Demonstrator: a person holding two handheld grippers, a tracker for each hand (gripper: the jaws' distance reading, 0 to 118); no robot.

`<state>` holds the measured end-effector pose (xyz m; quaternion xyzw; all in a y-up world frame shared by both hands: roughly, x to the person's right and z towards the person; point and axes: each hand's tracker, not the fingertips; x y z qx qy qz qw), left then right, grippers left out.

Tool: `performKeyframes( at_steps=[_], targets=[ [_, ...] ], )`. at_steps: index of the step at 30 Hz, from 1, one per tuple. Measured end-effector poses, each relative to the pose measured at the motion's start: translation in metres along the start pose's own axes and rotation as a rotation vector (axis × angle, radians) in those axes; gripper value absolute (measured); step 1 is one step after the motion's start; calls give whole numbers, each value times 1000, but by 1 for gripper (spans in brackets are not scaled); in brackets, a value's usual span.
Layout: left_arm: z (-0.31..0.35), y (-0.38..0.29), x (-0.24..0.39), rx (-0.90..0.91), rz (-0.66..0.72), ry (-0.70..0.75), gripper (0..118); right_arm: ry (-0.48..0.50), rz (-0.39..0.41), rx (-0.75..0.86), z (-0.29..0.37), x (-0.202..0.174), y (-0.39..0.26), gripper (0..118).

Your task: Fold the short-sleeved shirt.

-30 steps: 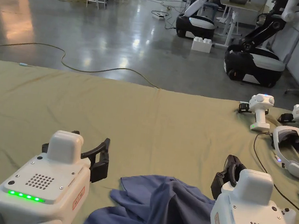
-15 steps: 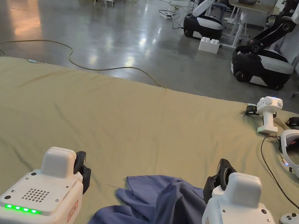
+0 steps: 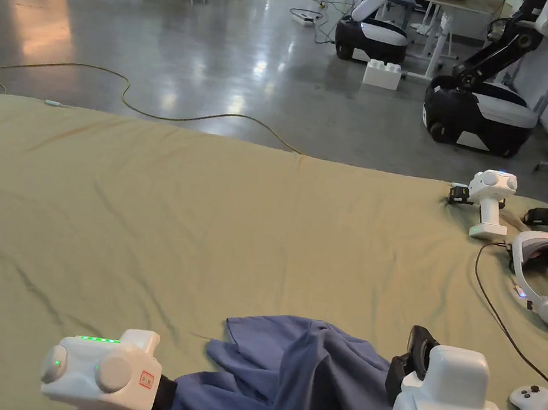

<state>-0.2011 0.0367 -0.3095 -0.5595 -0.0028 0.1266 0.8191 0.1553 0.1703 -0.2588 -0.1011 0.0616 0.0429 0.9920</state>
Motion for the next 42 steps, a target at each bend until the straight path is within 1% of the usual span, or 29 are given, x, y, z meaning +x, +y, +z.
performKeyframes(
  at_steps=[2, 4, 5, 6, 8, 9, 10, 11, 12, 13, 16, 18, 19, 20, 21, 22, 23, 24, 26, 30, 32, 33, 34, 35, 36, 38, 39, 41, 42],
  targets=[
    [-24, -1, -9, -36, 37, 21, 40, -16, -5, -22, -2, 7, -6, 0],
    [-38, -4, -8, -38, 32, 28, 40, -33, -11, -48, -4, 13, -12, 0],
    [-39, -5, -3, -13, 20, 54, 40, -42, -15, -63, -5, 16, -16, 0],
    [-25, -11, 8, -16, 10, 76, 40, -49, -19, -77, -7, 19, -18, 0],
    [-21, -11, 21, -21, 7, 131, 40, -59, -30, -102, -9, 26, -24, 0],
    [-21, -13, 28, -15, -5, 158, 38, -64, -35, -113, -10, 29, -26, 0],
    [-21, -15, 33, -16, -46, 170, 33, -69, -36, -120, -11, 32, -29, 0],
    [-23, -17, 40, -15, -89, 173, 23, -74, -35, -127, -13, 35, -31, 0],
    [-25, -20, 45, -9, -104, 183, 13, -79, -34, -133, -14, 38, -33, 0],
    [-27, -24, 49, -8, -102, 182, 7, -85, -32, -140, -18, 41, -35, 0],
    [-22, -30, 47, 6, -126, 179, 4, -101, -25, -194, -35, 57, -40, 0],
    [-8, -29, 38, 30, -85, 102, 4, -94, -39, -266, -55, 72, -42, 1],
    [-2, -30, 35, 33, -68, 60, 4, -82, -42, -306, -65, 79, -43, 8],
    [7, -31, 34, 55, -65, 45, 4, -70, -50, -345, -80, 87, -45, 24],
    [15, -32, 34, 79, -76, 68, 4, -53, -56, -387, -93, 94, -46, 50],
    [25, -32, 33, 120, -90, 79, 4, -23, -70, -443, -110, 101, -49, 66],
    [34, -32, 31, 160, -86, 69, 4, -6, -80, -489, -126, 107, -53, 69],
    [42, -32, 28, 164, -71, 39, 4, 12, -93, -535, -143, 112, -57, 68],
    [54, -31, 24, 179, -38, -14, 4, 15, -107, -606, -171, 115, -67, 68],
    [66, -34, 24, 212, -45, -6, 4, 64, -146, -737, -215, 111, -90, 68],
    [67, -34, 24, 209, -44, -8, 4, 93, -145, -804, -232, 104, -103, 65],
    [67, -35, 23, 208, -40, -10, 4, 109, -156, -833, -238, 102, -109, 55],
    [66, -36, 21, 208, -38, -11, 4, 116, -169, -866, -243, 100, -115, 38],
    [65, -37, 20, 207, -36, -12, 4, 115, -179, -865, -245, 97, -119, 38],
    [65, -37, 19, 207, -35, -11, 4, 115, -176, -855, -245, 97, -121, 32],
    [62, -37, 15, 213, -34, -9, 4, 109, -173, -812, -237, 94, -122, 12],
    [62, -37, 13, 218, -33, -9, 4, 107, -190, -804, -230, 94, -121, 7],
    [66, -35, 11, 236, -36, -12, 4, 121, -228, -759, -218, 98, -116, 6],
    [68, -34, 15, 244, -39, -13, 4, 117, -229, -731, -212, 100, -112, 5]
  ],
)
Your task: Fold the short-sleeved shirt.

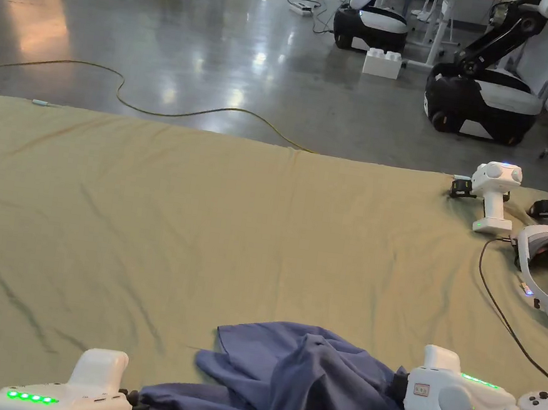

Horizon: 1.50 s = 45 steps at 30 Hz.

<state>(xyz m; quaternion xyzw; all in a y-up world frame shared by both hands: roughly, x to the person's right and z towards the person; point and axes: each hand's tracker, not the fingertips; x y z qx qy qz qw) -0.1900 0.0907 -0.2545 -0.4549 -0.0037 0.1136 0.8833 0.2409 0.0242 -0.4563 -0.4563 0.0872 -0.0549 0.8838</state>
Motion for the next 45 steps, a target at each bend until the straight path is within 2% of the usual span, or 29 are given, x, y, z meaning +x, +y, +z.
performKeyframes(
  at_steps=[4, 10, 16, 20, 27, 34, 45],
  targets=[
    [22, 15, 3, 80, -29, 0, 4, -12, 3, 145, 54, -3, 5, 4],
    [87, 63, -1, 253, -46, 50, 4, -35, 97, 337, 154, -18, 35, 4],
    [143, 116, -41, 391, -29, 75, 4, -117, 210, 495, 234, -31, 62, 4],
    [172, 161, -59, 465, -26, 106, 4, -97, 206, 548, 268, -37, 84, 4],
    [194, 225, -69, 529, -58, 165, 4, -86, 230, 628, 298, -64, 129, 4],
    [207, 297, -70, 564, -99, 218, 4, -87, 245, 695, 315, -100, 203, 4],
    [229, 366, -64, 647, -62, 213, 4, -154, 272, 768, 335, -127, 296, 4]
  ],
)
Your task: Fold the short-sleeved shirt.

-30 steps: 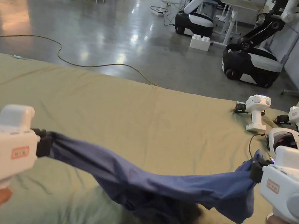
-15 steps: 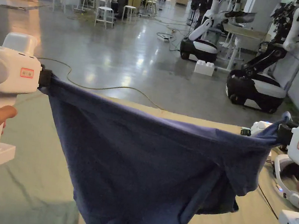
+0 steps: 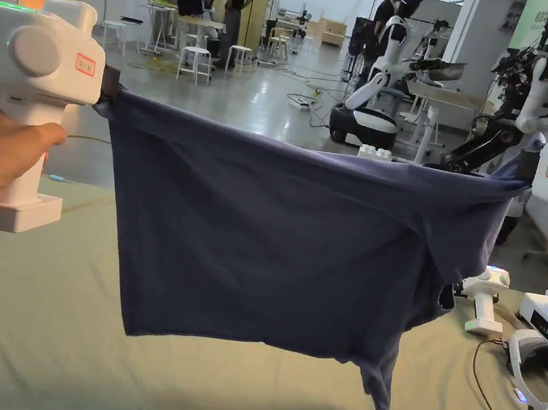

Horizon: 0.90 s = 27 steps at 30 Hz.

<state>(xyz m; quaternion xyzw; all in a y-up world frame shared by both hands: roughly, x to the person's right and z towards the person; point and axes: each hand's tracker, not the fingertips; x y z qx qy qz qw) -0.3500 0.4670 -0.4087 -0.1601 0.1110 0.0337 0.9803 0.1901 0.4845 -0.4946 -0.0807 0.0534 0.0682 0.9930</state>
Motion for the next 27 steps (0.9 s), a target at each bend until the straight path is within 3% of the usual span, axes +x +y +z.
performKeyframes(
  at_steps=[6, 15, 21, 27],
  targets=[
    [-12, -30, 4, -27, -16, -7, 4, -2, 16, -26, -3, -6, -34, 4],
    [7, -201, -9, -194, 12, -30, 4, 23, 22, -205, 33, -18, -180, 4],
    [57, -312, -20, -326, 106, -50, 4, 25, 40, -296, 87, -25, -267, 4],
    [101, -396, -27, -484, 158, -62, 4, 34, 3, -420, 143, -28, -336, 4]
  ],
)
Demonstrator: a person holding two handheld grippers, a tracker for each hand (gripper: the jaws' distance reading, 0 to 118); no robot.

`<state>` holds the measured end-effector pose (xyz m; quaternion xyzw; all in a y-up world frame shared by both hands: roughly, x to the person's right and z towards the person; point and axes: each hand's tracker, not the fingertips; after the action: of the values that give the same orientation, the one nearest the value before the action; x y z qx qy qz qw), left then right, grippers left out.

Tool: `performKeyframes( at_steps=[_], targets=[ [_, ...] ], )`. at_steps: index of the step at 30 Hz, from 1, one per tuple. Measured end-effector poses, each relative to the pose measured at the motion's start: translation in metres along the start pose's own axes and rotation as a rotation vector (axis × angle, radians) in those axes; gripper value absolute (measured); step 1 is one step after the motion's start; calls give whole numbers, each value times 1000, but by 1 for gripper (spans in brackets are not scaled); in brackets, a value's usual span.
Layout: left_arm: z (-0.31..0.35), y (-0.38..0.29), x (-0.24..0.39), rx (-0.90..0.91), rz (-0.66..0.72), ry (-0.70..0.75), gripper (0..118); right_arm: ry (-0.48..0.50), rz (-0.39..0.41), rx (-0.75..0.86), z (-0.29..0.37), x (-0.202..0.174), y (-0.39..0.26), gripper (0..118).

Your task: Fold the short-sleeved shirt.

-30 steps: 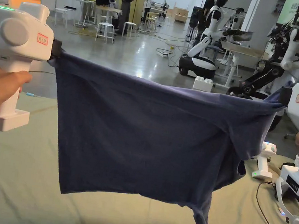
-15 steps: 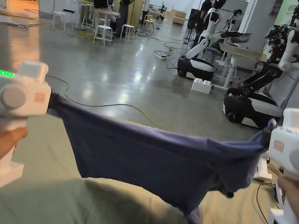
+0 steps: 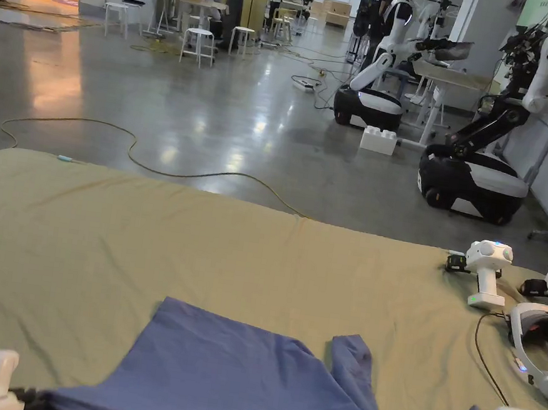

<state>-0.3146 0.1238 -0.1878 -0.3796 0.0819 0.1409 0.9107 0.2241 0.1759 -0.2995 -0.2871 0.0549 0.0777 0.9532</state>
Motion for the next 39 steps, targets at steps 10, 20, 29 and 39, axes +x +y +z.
performKeyframes(
  at_steps=[10, 20, 29, 39],
  targets=[
    [-26, -72, -8, -125, -18, 24, 7, -17, -65, -103, -4, -8, -81, 21],
    [21, -23, 31, 181, -105, 8, 52, 24, -111, 228, 40, -26, -28, 74],
    [58, 16, 107, 550, -138, 80, 46, 8, -109, 475, 60, -86, 11, 34],
    [33, 25, 131, 523, -196, 5, 0, 60, -50, 460, 30, -110, 13, 0]
  ],
)
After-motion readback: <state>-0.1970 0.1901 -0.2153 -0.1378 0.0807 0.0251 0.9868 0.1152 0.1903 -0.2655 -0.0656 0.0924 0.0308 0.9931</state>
